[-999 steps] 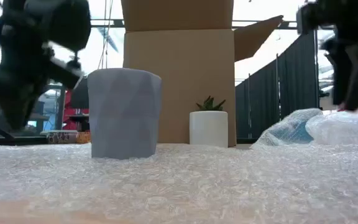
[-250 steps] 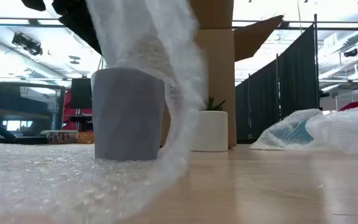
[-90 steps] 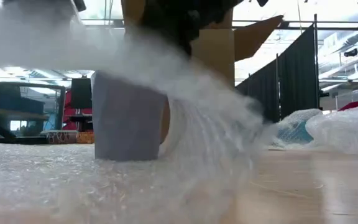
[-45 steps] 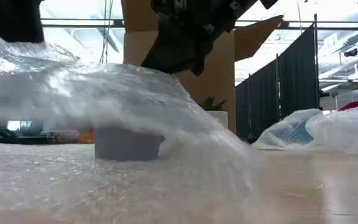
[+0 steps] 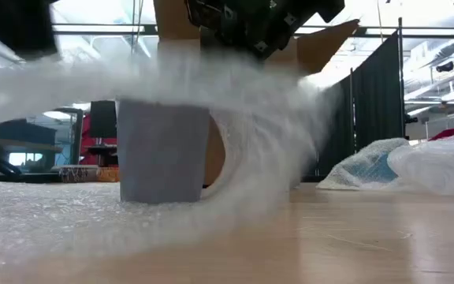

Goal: Wrap mug
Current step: Wrap the blue cup with the transparent bubble wrap

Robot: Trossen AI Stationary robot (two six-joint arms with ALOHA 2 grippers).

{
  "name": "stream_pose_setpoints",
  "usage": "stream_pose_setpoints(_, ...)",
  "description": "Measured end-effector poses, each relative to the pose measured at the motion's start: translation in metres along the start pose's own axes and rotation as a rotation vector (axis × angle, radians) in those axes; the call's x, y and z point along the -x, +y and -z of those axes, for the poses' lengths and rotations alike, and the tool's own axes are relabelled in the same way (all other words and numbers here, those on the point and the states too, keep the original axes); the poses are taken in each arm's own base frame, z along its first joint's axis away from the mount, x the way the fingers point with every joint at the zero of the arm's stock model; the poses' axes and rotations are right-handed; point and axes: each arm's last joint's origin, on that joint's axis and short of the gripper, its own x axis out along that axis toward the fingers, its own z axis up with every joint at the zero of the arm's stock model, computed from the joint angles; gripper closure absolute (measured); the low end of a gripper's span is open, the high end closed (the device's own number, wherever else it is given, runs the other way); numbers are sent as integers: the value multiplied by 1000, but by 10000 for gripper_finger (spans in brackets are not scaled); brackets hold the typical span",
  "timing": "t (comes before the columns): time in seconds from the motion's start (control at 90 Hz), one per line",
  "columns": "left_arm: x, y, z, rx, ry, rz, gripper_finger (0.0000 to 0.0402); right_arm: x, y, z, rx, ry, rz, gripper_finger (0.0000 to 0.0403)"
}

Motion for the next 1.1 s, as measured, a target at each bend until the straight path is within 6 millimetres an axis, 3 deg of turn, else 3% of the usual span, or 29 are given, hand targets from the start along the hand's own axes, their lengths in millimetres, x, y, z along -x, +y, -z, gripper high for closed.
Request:
stream_pose_setpoints(0.144,15,-24,16,-88,-53,95,275,0,-3,-1,-3,0,6,403)
stream_pose_setpoints(0.333,26,-44,41,-133,-281,-4,275,0,-3,-1,-6,-1,7,403)
stream_pose_setpoints(0.5,7,-63,54,-231,-412,26,275,0,-3,-1,-12,-1,7,403)
stream_pose_setpoints(0.733,-19,-81,57,-473,-603,77,275,0,-3,-1,-15,-1,8,403)
stream_pose_setpoints(0.922,-27,-82,62,-756,-594,39,275,0,-1,0,-6,-1,4,403)
stream_pose_setpoints(1.1,-47,-101,64,-1110,-554,-76,275,0,-1,0,-3,-1,4,403)
